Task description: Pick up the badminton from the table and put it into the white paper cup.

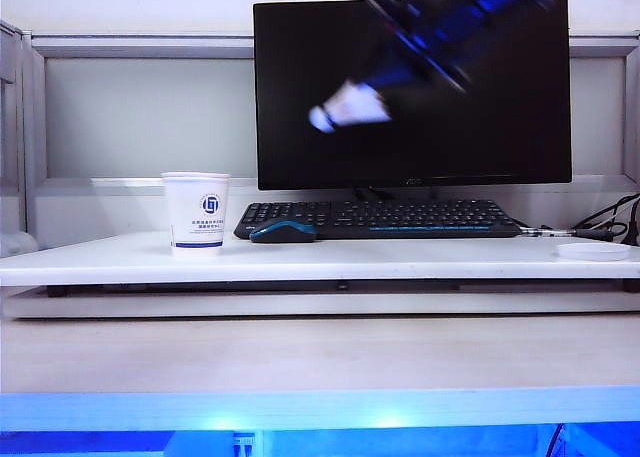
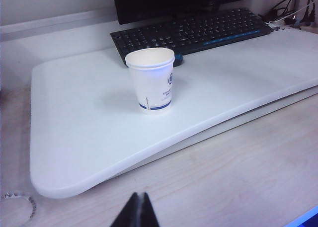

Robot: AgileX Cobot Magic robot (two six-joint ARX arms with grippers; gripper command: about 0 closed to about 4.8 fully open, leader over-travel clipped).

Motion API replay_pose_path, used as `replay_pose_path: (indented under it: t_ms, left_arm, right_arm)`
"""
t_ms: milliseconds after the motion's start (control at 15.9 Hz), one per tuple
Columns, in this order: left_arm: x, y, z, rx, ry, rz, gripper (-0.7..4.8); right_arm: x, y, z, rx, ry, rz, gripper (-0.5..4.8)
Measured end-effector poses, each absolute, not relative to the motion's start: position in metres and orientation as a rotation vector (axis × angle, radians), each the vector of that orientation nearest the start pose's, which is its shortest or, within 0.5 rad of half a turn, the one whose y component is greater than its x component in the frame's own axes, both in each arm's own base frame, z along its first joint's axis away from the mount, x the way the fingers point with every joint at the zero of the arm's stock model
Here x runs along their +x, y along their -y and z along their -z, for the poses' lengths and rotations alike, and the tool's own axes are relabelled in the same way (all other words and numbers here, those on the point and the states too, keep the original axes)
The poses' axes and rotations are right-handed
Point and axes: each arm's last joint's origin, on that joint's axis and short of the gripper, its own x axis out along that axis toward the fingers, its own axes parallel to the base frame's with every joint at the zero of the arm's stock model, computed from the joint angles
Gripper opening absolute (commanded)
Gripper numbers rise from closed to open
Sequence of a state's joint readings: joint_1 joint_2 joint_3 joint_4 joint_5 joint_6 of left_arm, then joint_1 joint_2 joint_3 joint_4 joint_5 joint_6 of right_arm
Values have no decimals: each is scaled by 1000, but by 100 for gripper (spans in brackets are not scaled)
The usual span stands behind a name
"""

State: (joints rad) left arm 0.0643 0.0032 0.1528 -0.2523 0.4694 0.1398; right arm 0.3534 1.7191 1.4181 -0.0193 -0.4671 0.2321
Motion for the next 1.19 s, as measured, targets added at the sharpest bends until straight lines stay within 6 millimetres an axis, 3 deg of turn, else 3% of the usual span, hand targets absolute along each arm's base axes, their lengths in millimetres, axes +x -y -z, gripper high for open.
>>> replay_pose_path:
  t_ms: [63,314,564,815,1191]
  left_arm:
    - [83,8,-191,110,-71,411,-6]
    - [83,8,-191,111,-71,411,-6]
    - [83,8,-191,111,-71,411,-6]
    - [83,8,-191,111,-71,411,-6]
    - [83,8,-191,110,-71,412,-6]
  right_arm:
    - [364,-167,-327,178,-414,-793,-6]
    - [348,-199,-328,106,-410,-830,-6]
    - [317,-249,-330,-32,-341,-871,-6]
    - [318,-251,-327,-53,-335,-843,-6]
    - [349,-276,-313,-62,-388,-867,-6]
